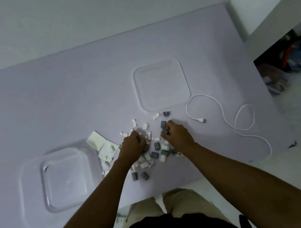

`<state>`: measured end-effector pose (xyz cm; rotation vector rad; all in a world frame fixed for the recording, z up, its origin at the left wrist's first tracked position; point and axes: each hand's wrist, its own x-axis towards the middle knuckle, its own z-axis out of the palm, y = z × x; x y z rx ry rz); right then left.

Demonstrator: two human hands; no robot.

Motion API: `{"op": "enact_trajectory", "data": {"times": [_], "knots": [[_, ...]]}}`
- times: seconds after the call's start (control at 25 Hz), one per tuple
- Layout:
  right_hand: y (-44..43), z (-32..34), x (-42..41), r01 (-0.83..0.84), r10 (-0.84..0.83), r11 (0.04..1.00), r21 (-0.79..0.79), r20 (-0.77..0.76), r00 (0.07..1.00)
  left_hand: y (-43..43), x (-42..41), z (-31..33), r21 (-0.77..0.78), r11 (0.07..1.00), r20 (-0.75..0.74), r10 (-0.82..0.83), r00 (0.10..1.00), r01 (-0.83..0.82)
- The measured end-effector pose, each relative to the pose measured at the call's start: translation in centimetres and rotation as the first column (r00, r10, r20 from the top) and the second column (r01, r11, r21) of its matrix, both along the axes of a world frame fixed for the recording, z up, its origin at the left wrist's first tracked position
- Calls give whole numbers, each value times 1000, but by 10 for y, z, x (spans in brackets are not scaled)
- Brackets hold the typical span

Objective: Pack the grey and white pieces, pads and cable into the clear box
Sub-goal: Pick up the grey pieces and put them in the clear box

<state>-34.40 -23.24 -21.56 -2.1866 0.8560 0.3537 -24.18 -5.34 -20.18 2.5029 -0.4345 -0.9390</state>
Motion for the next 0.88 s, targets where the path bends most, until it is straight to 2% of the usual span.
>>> {"op": "enact_trajectory", "data": {"times": [0.08, 0.16, 0.24, 0.28, 0.36, 0.44, 0.48, 0.56, 0.64, 0.8, 0.88], "knots": [[-2, -1, -3, 69, -75, 994, 89, 65, 995, -3, 1, 6, -49, 984, -50, 168, 985, -170], [-4, 4, -4, 251, -301, 918, 307, 126, 945, -3, 4, 13, -108, 938, -176, 307, 935, -328], [-11, 11, -5, 404, -527, 697, 592, 41, 849, 0, 7, 20, -171, 884, -339, 362, 868, -435], [-16, 15, -8, 430, -574, 571, 699, -34, 818, 2, 7, 22, -189, 853, -406, 383, 830, -486], [-25, 20, -16, 422, -582, 373, 826, -146, 800, 1, 9, 29, -203, 815, -467, 406, 786, -542], [-32, 24, -19, 392, -595, 219, 893, -196, 779, -9, 12, 36, -220, 823, -465, 384, 798, -524], [-35, 27, -20, 375, -609, 171, 911, -202, 767, -17, 13, 38, -242, 836, -451, 352, 820, -492], [-40, 35, -16, 341, -621, 135, 930, -188, 761, -32, 16, 36, -294, 875, -365, 268, 892, -383], [-46, 45, -11, 299, -609, 163, 940, -142, 781, -50, 16, 29, -276, 940, -210, 143, 967, -199], [-61, 57, -5, 267, -555, 322, 908, -47, 830, -85, 15, 15, -6, 997, 46, -73, 996, 74], [-68, 56, -8, 274, -556, 345, 898, -40, 830, -96, 13, 7, 119, 979, 119, -178, 977, 164]]}}
